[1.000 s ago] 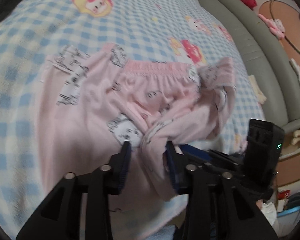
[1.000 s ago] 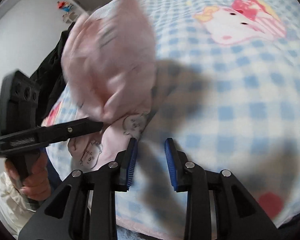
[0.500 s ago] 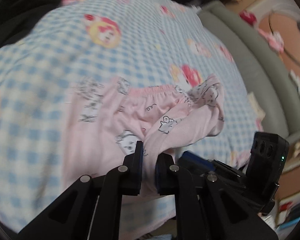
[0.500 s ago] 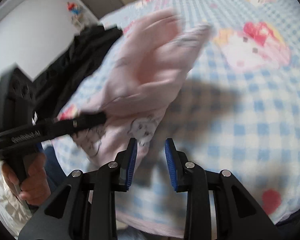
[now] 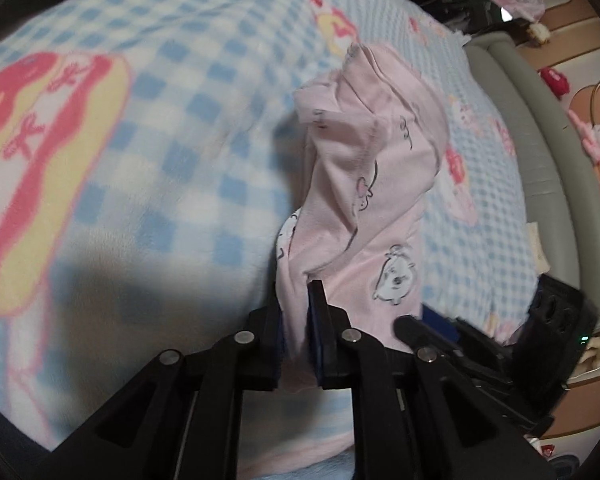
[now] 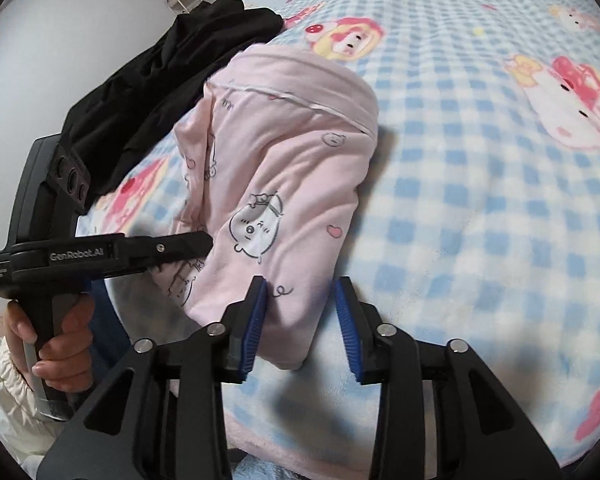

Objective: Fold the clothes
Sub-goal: 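Lift and fold the pants leg over with the right gripper while the left gripper pinches the waistband, then press the folded pink pants flat with both open grippers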

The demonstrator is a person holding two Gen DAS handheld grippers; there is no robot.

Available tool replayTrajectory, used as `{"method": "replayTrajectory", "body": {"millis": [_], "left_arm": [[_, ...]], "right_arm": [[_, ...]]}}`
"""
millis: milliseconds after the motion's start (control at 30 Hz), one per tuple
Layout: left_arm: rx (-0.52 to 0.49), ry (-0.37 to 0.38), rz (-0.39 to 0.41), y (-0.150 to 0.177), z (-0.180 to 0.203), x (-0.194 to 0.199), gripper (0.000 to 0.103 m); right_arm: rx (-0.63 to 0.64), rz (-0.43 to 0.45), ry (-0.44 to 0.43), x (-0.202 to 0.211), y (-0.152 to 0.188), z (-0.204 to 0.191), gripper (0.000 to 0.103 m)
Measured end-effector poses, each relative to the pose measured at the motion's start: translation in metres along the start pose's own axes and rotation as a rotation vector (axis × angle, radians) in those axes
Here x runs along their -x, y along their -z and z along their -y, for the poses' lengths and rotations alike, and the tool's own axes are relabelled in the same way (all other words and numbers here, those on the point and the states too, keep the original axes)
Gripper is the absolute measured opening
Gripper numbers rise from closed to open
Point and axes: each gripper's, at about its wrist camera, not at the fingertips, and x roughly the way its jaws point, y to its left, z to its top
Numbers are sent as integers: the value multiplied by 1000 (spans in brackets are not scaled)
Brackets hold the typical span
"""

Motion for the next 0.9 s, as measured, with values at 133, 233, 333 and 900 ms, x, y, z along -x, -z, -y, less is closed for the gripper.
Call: {"method": "replayTrajectory", "body": {"millis": [133, 233, 333, 900], "left_arm": [[-55, 32, 34, 9, 7, 13, 41], [-109, -1, 54, 13, 17, 14, 39], [-123, -33, 54, 13, 21, 9, 34], [-166, -127, 50, 9, 28, 6, 29]], "right_arm": [[-5, 28, 22, 6, -3, -2, 40], [-9, 41, 31, 9, -5, -3, 42], [2, 24, 52, 3, -4, -6, 43], [-1, 9, 99, 11, 9, 13, 52]]}}
